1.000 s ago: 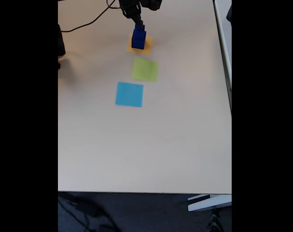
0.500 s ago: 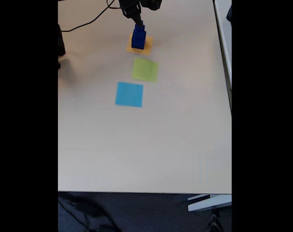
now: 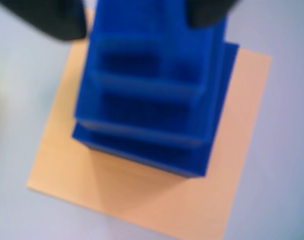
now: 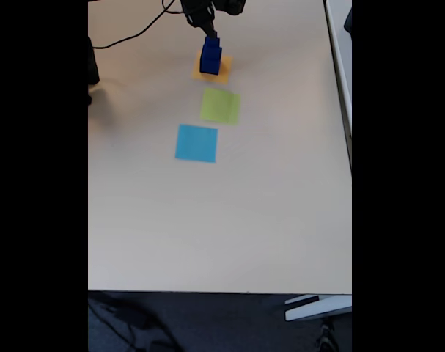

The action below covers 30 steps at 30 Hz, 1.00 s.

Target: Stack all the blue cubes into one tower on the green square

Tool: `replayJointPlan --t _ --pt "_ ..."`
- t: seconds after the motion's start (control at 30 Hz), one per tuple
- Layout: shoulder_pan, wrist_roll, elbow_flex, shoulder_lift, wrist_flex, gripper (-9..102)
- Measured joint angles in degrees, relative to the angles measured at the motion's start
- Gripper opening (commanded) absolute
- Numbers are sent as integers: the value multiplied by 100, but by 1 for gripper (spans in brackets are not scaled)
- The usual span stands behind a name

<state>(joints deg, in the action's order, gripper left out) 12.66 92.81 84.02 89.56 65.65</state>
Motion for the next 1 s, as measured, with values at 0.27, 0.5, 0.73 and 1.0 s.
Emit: replayJointPlan --t 0.27,0.5,0.73,1.0 --pt "-9 -44 35 0 0 6" --pt "-35 -114 35 0 0 3" --pt "-70 -211 35 0 0 1" --pt "-167 -510 35 0 0 0"
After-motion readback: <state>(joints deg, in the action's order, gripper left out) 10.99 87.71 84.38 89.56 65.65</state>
